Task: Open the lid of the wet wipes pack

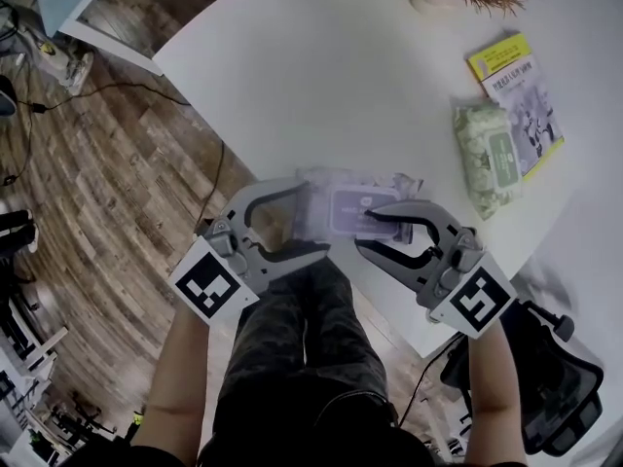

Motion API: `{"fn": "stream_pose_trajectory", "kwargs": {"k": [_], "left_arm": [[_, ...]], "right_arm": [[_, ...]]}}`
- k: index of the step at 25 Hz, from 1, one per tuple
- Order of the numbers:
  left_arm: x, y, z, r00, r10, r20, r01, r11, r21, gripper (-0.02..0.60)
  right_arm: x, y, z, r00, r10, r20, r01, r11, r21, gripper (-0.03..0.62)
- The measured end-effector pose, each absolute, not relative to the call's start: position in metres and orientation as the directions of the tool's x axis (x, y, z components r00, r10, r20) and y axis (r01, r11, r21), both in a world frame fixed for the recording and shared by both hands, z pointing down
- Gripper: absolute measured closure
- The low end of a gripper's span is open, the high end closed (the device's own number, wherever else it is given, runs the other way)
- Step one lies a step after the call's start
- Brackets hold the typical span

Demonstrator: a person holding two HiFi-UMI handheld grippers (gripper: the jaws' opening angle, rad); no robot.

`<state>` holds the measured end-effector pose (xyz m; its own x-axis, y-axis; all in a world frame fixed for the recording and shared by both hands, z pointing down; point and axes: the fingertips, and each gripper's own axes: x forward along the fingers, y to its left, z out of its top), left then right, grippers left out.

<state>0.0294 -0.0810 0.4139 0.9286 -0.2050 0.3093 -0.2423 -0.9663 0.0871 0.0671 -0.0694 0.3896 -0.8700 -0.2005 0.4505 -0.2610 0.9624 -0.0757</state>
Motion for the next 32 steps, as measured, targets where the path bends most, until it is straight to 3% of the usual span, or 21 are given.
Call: {"fn": "stream_pose_trajectory", "kwargs": {"k": [1, 5, 7, 8, 17, 32], "left_arm": [[0.027, -0.08, 0.414, 0.93, -0.208, 0.304, -0.248, -0.963, 0.101, 0.269], [0.023, -0.078, 0.41, 0.929, -0.236, 0.286, -0.278, -0.954, 0.116, 0.367], [0.02, -0.081, 0.405, 0.925, -0.269, 0.267, -0.309, -0.944, 0.119, 0.53], [0.019, -0.083, 0.403, 0.926, -0.28, 0.253, -0.32, -0.938, 0.13, 0.563], [0.033, -0.076, 0.395, 0.943, -0.216, 0.253, -0.262, -0.951, 0.164, 0.571], [0.04, -0.087, 0.383, 0.95, -0.216, 0.226, -0.254, -0.954, 0.156, 0.571]], "right_arm": [[0.067, -0.069, 0.389, -0.87, -0.2, 0.451, -0.261, 0.962, -0.077, 0.447], [0.067, -0.07, 0.387, -0.872, -0.196, 0.449, -0.256, 0.964, -0.076, 0.457], [0.066, -0.071, 0.385, -0.874, -0.2, 0.444, -0.262, 0.962, -0.081, 0.462], [0.065, -0.071, 0.384, -0.873, -0.199, 0.445, -0.261, 0.962, -0.081, 0.464], [0.062, -0.077, 0.372, -0.883, -0.236, 0.406, -0.297, 0.95, -0.094, 0.479], [0.067, -0.085, 0.359, -0.884, -0.29, 0.367, -0.35, 0.93, -0.109, 0.479]]}}
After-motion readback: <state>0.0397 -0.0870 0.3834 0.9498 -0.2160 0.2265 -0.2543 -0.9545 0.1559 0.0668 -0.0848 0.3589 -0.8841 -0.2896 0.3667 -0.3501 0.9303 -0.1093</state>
